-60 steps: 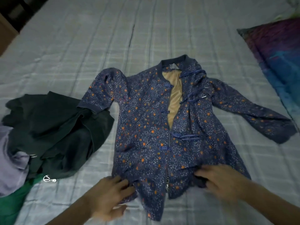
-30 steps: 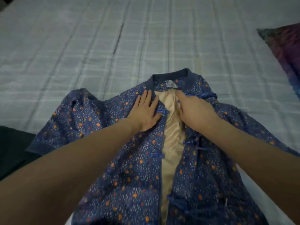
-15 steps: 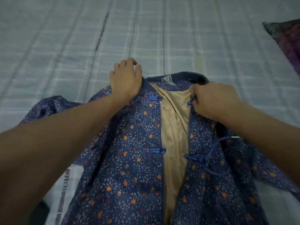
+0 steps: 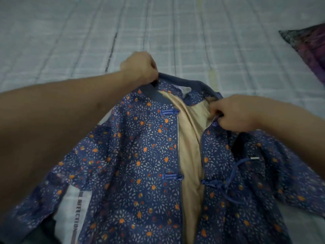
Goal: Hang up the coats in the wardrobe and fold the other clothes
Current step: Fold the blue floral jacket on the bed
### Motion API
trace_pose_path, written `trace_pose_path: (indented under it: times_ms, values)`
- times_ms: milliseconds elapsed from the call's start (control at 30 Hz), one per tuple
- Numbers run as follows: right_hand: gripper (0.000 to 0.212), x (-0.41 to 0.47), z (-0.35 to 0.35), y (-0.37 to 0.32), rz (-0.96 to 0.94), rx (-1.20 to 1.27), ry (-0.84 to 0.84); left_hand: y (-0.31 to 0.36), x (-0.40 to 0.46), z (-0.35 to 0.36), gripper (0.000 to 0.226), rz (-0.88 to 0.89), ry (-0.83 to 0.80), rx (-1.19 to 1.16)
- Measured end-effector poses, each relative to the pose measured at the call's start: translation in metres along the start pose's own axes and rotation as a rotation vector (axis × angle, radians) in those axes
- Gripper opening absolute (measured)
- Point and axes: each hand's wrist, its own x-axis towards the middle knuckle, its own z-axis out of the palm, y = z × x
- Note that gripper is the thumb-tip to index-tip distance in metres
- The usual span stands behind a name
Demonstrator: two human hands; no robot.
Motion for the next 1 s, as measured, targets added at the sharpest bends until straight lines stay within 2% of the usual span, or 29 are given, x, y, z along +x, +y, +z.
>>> trace_pose_path:
  times_ms: [100,200,233,300,333,400,467,500,533,567,600,633,700,767,800,867,933,1000]
  values:
    - [0.019,0.001,-0.001,0.008,-0.015,0.063,0.069,0.006,-0.011,0.02,0.031,-0.097,0.029,0.0]
    - [0.009,0.01,0.008,0.013,-0.039,0.188,0.135,0.007,-0.031,0.047,0.058,0.006,-0.162,-0.131]
    - [0.01,0.015,0.011,0.013,-0.052,0.262,0.195,0.006,-0.044,0.052,0.063,0.112,-0.142,-0.144]
    - [0.013,0.029,0.018,0.008,-0.054,0.47,0.384,0.003,-0.08,0.058,0.06,0.348,0.042,-0.179]
    - [0.018,0.037,0.024,0.003,-0.054,0.612,0.422,0.0,-0.102,0.06,0.056,0.432,0.123,-0.202]
    - [0.048,0.049,0.041,-0.015,-0.092,0.822,0.305,-0.009,-0.147,0.067,0.045,0.498,0.192,-0.234]
    - [0.082,0.054,0.068,-0.034,-0.149,0.661,0.205,-0.021,-0.18,0.082,0.04,0.511,0.133,-0.174]
    - [0.085,0.051,0.081,-0.042,-0.135,0.508,0.278,-0.025,-0.189,0.092,0.042,0.505,0.069,-0.122]
    - [0.081,0.045,0.092,-0.05,-0.102,0.373,0.443,-0.026,-0.195,0.1,0.046,0.483,0.001,-0.07]
    - [0.073,0.036,0.102,-0.057,-0.076,0.297,0.56,-0.027,-0.198,0.108,0.052,0.441,-0.053,-0.032]
    - [0.066,0.029,0.113,-0.062,-0.076,0.263,0.603,-0.03,-0.197,0.115,0.058,0.389,-0.092,-0.018]
    - [0.061,0.022,0.125,-0.067,-0.094,0.267,0.57,-0.032,-0.194,0.121,0.061,0.348,-0.131,-0.009]
    - [0.061,0.017,0.147,-0.067,-0.117,0.244,0.393,-0.035,-0.191,0.13,0.062,0.328,-0.199,0.047]
    - [0.061,0.016,0.147,-0.062,-0.136,0.273,0.326,-0.033,-0.188,0.13,0.06,0.327,-0.255,0.094]
    - [0.058,0.011,0.139,-0.061,-0.157,0.356,0.349,-0.032,-0.186,0.125,0.058,0.318,-0.291,0.108]
    - [0.044,-0.01,0.119,-0.061,-0.23,0.509,0.523,-0.023,-0.185,0.112,0.056,0.281,-0.332,0.14]
    - [0.04,-0.036,0.115,-0.046,-0.234,0.502,0.682,-0.009,-0.188,0.1,0.058,0.26,-0.27,0.147]
    - [0.046,-0.062,0.126,-0.015,-0.085,0.503,0.765,0.01,-0.199,0.09,0.058,0.35,-0.15,0.083]
